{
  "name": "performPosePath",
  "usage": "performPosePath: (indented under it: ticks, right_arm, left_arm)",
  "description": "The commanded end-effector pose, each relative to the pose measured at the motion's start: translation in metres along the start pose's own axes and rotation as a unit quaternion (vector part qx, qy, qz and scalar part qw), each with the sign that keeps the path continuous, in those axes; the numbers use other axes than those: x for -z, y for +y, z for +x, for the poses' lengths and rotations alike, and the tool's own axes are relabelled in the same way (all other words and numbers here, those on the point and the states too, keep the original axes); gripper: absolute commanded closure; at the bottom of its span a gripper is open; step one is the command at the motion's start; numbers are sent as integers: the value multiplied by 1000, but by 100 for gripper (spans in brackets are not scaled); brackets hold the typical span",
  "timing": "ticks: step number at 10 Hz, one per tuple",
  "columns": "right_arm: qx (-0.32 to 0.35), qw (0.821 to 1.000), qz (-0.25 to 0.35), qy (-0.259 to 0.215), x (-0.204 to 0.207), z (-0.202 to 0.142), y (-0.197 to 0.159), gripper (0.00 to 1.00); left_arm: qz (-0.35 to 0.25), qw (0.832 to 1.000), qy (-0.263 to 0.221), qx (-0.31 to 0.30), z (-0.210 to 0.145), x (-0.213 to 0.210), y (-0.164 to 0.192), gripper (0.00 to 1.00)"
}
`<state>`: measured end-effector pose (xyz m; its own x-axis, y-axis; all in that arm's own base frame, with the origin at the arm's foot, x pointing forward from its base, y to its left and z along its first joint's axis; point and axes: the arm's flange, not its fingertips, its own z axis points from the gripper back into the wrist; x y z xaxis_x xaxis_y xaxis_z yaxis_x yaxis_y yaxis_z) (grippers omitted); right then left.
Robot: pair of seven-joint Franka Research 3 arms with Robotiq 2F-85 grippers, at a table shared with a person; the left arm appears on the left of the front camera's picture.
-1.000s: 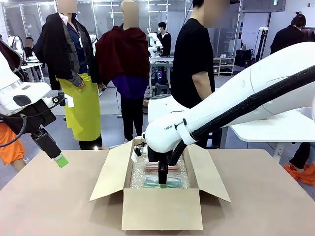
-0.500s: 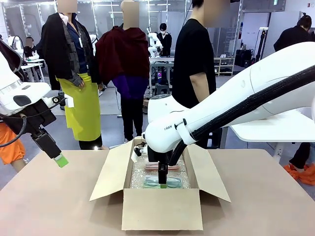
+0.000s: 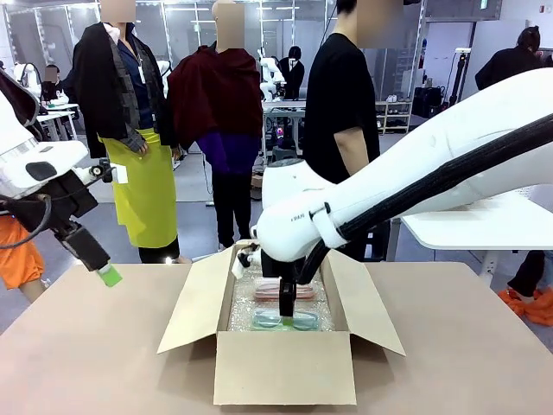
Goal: Pack the glasses set securely to prepare it for shipping.
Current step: Position the Package Box on the left side of the table.
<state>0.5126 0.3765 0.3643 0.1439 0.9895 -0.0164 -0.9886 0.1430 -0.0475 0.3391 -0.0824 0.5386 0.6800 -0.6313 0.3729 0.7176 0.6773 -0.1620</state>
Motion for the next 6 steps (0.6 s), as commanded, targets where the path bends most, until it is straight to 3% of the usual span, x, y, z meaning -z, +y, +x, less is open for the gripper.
performPosePath:
  ticks: [1,6]
  right_arm:
    - [56,997,20,-46,-49,-32,9,0]
    - [240,958,-23,-154,-136,-148,36,0]
  left_arm:
    - [-56,996,-20,-72,28,1,34,0]
    - [-169,971,-76,-149,37,34,101,0]
